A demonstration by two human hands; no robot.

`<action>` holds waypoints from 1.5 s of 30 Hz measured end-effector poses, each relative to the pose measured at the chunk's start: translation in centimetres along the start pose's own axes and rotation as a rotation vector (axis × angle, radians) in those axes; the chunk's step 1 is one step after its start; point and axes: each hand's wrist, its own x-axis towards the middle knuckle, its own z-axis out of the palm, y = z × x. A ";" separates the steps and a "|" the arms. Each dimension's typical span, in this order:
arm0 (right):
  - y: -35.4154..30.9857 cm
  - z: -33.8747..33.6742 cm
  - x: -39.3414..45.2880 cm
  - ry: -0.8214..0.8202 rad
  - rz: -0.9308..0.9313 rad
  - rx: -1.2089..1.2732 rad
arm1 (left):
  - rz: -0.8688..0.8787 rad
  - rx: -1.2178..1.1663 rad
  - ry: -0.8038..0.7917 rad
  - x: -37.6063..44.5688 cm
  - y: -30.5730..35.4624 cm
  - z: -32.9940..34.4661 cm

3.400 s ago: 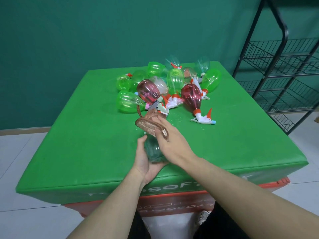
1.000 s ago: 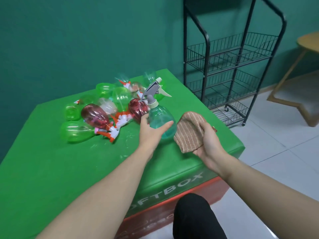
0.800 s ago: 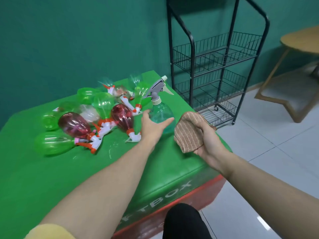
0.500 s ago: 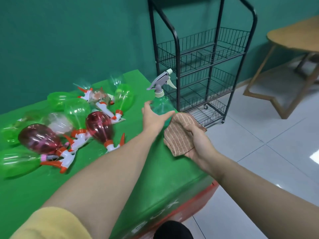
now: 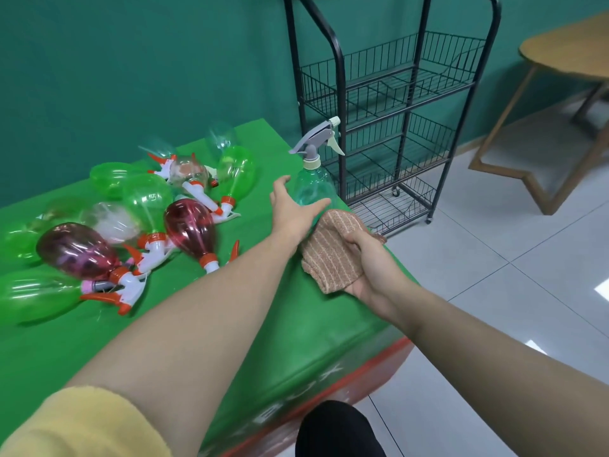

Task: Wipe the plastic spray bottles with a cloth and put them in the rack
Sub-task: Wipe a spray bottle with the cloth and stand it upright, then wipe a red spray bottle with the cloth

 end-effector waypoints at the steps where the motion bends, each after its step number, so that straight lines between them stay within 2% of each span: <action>1: 0.2 0.2 -0.4 -0.003 0.009 0.000 | 0.006 0.008 0.006 -0.5 0.0 -0.6; 12: 3.5 5.2 -4.8 -0.073 0.034 -0.084 | 0.054 0.081 0.016 -7.3 -4.6 -10.8; 18: 5.2 9.3 -5.2 -0.115 0.035 -0.124 | 0.081 0.164 0.020 -8.1 -7.1 -16.3; 20: 5.7 10.4 -4.8 -0.126 0.038 -0.150 | 0.138 0.286 -0.022 -7.8 -7.7 -17.9; 26: 6.6 11.9 -2.7 -0.109 0.023 -0.219 | 0.403 0.897 -0.215 -5.7 -8.4 -20.8; 32: 6.8 11.8 -1.2 -0.092 0.041 -0.243 | 0.581 1.235 -0.365 -2.7 -8.5 -21.0; 35: 6.9 11.6 -0.6 -0.084 0.049 -0.244 | 0.665 1.370 -0.384 -1.6 -8.6 -21.1; 41: 7.0 11.1 -0.5 -0.073 0.058 -0.237 | 0.756 1.382 -0.254 -1.8 -9.1 -21.7; 45: 6.6 11.0 -1.3 -0.089 0.051 -0.188 | 0.680 1.312 -0.225 -3.1 -8.4 -22.6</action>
